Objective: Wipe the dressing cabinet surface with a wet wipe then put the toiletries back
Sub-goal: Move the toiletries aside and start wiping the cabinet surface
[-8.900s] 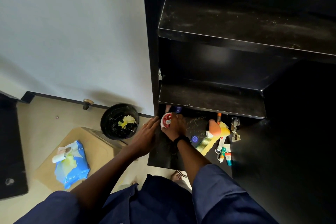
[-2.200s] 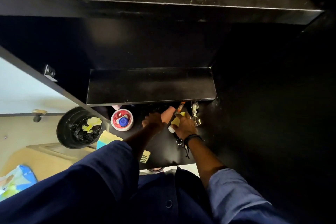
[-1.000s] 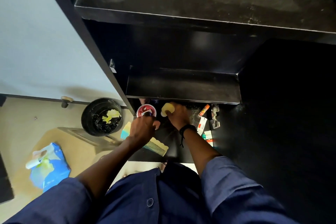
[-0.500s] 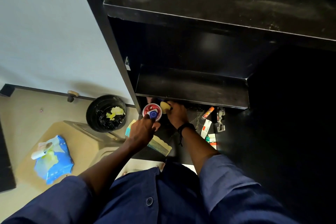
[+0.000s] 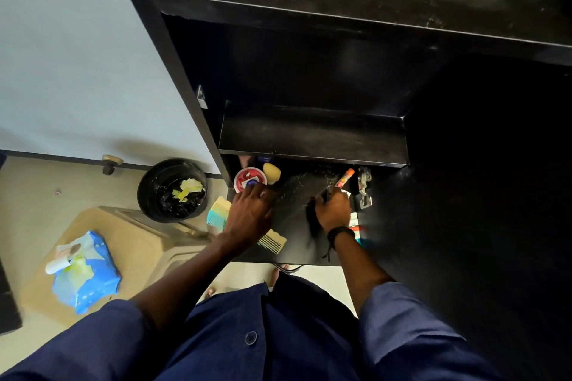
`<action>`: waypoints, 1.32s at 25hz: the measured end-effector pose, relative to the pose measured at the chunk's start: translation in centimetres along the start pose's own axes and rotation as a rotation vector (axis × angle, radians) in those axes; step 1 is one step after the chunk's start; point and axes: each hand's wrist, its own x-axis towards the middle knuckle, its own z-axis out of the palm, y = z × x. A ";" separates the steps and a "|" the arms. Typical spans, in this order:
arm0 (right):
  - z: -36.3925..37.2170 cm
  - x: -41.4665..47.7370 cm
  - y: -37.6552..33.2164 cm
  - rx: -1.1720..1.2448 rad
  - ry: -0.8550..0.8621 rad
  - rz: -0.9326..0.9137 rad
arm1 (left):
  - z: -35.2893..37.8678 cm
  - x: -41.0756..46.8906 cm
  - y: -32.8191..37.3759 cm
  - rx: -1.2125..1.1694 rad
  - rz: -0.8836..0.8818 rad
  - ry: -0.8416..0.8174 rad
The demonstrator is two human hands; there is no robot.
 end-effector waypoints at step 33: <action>8.2 -2.4 -0.3 0.200 -0.449 0.098 | 3.7 -5.2 -2.0 -0.097 -0.147 -0.155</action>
